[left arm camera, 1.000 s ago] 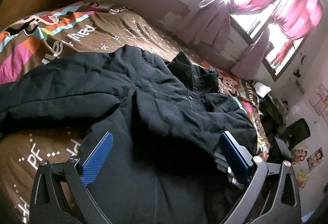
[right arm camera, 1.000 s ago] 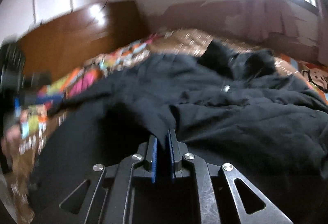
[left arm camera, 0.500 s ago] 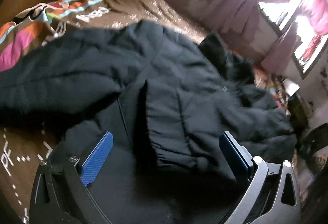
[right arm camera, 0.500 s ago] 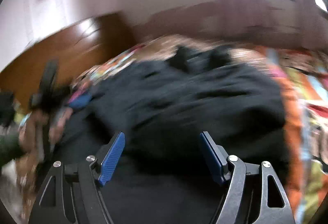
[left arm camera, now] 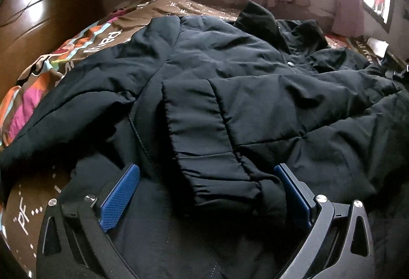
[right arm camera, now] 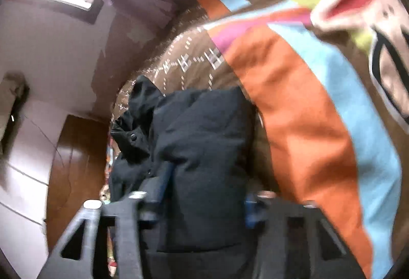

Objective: Fold large clothes

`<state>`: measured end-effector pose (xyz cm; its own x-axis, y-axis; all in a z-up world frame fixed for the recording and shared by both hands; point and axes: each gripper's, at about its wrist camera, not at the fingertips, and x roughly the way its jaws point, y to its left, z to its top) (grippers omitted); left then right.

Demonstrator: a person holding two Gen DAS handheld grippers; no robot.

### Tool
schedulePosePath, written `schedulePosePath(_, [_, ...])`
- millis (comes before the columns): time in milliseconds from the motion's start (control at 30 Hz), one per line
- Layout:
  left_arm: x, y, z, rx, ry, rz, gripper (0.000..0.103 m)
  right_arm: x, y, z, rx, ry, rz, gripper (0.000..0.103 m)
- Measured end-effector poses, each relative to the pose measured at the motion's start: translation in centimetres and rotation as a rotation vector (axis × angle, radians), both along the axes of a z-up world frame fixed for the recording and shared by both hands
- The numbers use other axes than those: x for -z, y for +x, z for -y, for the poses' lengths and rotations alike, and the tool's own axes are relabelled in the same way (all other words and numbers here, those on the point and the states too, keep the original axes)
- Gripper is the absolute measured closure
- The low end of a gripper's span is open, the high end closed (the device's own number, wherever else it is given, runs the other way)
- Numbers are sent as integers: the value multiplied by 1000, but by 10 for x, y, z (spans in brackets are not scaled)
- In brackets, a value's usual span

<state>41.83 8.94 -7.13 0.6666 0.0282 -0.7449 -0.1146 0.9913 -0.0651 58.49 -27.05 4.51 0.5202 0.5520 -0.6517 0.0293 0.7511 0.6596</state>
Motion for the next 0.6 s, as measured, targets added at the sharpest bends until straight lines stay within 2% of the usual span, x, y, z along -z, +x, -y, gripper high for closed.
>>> schedulePosePath(67, [-1, 2, 1, 9, -5, -2, 1, -26, -5, -9, -30, -67, 105, 89])
schedulePosePath(133, [-2, 4, 4, 17, 2, -6, 1, -56, -16, -18, -65, -168, 253, 91])
schedulePosePath(167, [-2, 3, 6, 21, 6, -5, 1, -69, -20, -25, -77, -262, 312, 91])
schedulePosePath(200, [-1, 4, 8, 24, 15, -5, 1, -73, -21, -34, -91, -363, 336, 91])
schedulePosePath(267, [1, 4, 10, 24, 28, -8, 1, -62, -15, -54, -123, -561, 334, 91])
schedulePosePath(300, [1, 5, 9, 24, 30, -8, 1, -51, -11, -59, -127, -628, 302, 91])
schedulePosePath(333, [1, 5, 9, 25, 31, -7, 1, -37, -8, -60, -119, -653, 255, 91])
schedulePosePath(367, [1, 5, 9, 26, 28, -7, 1, -28, -11, -55, -106, -639, 230, 87])
schedulePosePath(433, [2, 5, 9, 26, 21, -5, 1, -17, -17, -36, -36, -528, 208, 77])
schedulePosePath(467, [2, 5, 9, 27, 15, -1, 1, -15, -22, -24, 3, -473, 191, 60])
schedulePosePath(500, [2, 5, 9, 28, 11, 2, 1, -17, -31, -10, 34, -427, 192, 48])
schedulePosePath(600, [2, 5, 9, 27, 14, 8, 1, -27, -53, 8, 32, -341, 242, 47])
